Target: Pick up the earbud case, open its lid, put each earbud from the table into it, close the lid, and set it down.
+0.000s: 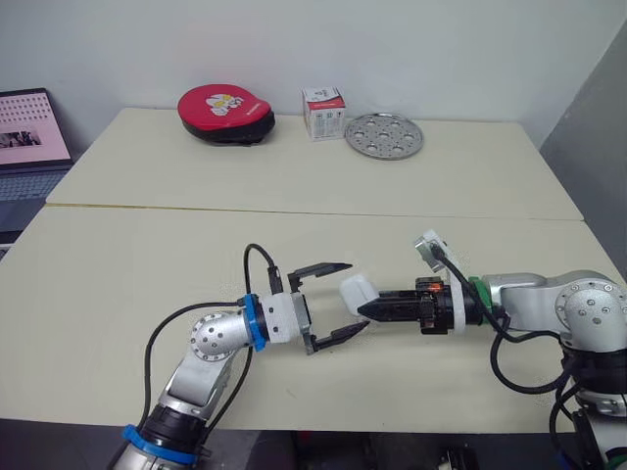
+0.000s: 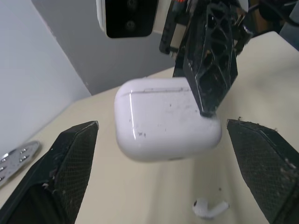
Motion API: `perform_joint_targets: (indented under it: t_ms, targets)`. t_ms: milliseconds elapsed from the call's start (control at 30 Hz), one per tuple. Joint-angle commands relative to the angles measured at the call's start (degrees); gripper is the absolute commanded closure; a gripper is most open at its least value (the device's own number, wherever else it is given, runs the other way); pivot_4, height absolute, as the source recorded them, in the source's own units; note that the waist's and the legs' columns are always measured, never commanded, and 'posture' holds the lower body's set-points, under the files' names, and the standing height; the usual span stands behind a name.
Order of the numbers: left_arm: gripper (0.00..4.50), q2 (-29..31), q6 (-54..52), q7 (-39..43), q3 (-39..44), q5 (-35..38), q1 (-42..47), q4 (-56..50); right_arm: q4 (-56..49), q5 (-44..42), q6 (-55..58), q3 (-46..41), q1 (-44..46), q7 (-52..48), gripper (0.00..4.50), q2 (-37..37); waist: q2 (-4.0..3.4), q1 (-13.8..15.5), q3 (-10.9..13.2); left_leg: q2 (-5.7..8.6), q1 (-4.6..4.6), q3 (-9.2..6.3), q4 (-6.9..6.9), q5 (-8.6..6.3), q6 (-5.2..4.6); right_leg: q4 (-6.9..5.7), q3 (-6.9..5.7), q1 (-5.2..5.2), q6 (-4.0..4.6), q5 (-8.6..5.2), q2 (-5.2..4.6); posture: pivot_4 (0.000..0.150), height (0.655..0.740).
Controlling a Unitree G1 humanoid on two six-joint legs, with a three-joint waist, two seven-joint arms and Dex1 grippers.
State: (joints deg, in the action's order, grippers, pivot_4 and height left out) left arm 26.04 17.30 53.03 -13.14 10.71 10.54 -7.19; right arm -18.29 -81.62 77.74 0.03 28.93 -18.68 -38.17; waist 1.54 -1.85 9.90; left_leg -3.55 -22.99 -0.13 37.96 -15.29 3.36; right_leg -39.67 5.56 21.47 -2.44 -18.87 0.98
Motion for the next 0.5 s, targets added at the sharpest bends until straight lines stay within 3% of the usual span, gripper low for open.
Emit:
perform_joint_targets:
  t_ms: [33,233,367,500]
  targets:
    - [0.00,3.4,-11.9,2.3,0.4,4.8,0.4,-3.3,-3.2,7.9,-3.0,2.7,2.6,-5.3,3.77,-3.2,-0.03,0.0,0.0,0.00,0.00,0.00,-0.01,0.00,0.00,0.00,0.00,0.01,0.00,0.00,0.00,0.150,0.7400]
    - [0.00,10.5,-41.2,4.5,-0.1,13.8,4.6,-9.9,-9.2,31.0,-15.8,16.2,6.4,-19.4,3.77,-13.0,-0.06,-0.1,0.1,-0.01,-0.29,-0.09,-0.01,0.00,0.00,-0.02,-0.08,0.36,-0.02,-0.01,0.00,0.150,0.7400]
    - [0.00,11.0,-50.5,4.2,-1.0,15.1,9.9,-11.9,-10.6,41.4,-22.5,21.8,7.8,-25.9,3.77,-15.9,-0.06,0.0,0.1,0.00,-0.75,-0.18,0.06,0.01,0.01,-0.10,-0.14,0.78,-0.01,-0.01,0.01,0.150,0.7400]
    - [0.00,9.6,-51.3,4.0,-2.6,13.1,15.0,-11.3,-10.6,47.7,-26.0,24.1,8.1,-30.0,3.77,-16.7,-0.06,0.2,0.1,0.02,-0.83,-0.36,0.09,0.01,0.01,-0.03,-0.14,0.81,-0.01,-0.01,0.00,0.150,0.7400]
